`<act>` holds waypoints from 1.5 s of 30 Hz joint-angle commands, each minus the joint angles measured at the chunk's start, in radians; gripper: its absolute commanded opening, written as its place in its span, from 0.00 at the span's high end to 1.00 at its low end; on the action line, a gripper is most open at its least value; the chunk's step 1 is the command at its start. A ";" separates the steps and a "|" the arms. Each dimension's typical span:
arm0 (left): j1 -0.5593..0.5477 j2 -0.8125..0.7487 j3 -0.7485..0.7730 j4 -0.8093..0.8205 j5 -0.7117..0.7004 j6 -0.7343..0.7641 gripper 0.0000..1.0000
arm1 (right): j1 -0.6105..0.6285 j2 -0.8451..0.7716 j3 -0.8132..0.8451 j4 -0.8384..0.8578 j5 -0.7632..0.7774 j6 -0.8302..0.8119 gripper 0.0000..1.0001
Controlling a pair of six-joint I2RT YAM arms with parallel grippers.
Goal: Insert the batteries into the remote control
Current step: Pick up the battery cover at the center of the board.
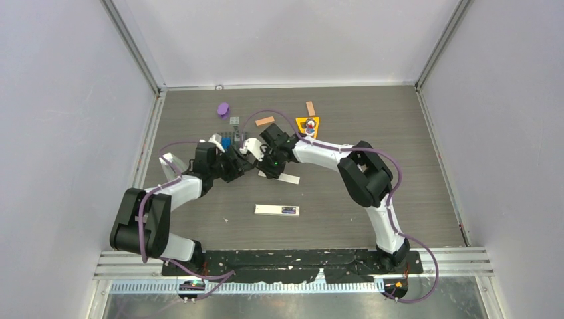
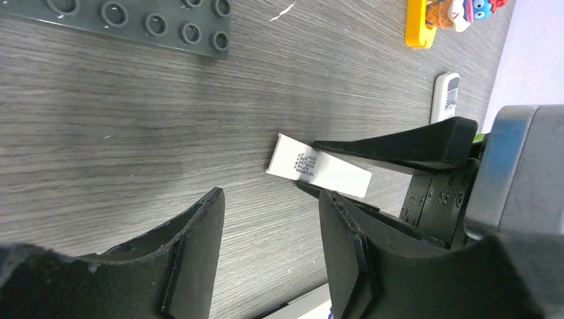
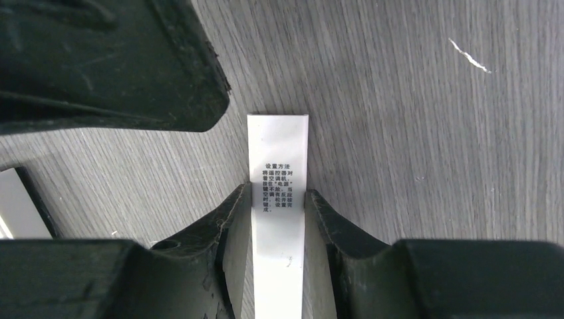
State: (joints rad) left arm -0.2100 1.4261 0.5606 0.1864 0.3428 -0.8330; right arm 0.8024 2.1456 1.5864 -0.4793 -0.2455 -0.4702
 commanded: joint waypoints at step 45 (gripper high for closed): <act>-0.057 0.130 -0.025 0.262 0.166 -0.080 0.56 | -0.031 -0.218 -0.187 0.240 -0.207 0.142 0.67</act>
State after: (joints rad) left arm -0.2619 1.5509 0.5304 0.4011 0.4988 -0.9142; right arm 0.7746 2.0003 1.4078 -0.2955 -0.4309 -0.3408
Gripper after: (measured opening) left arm 0.448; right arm 0.375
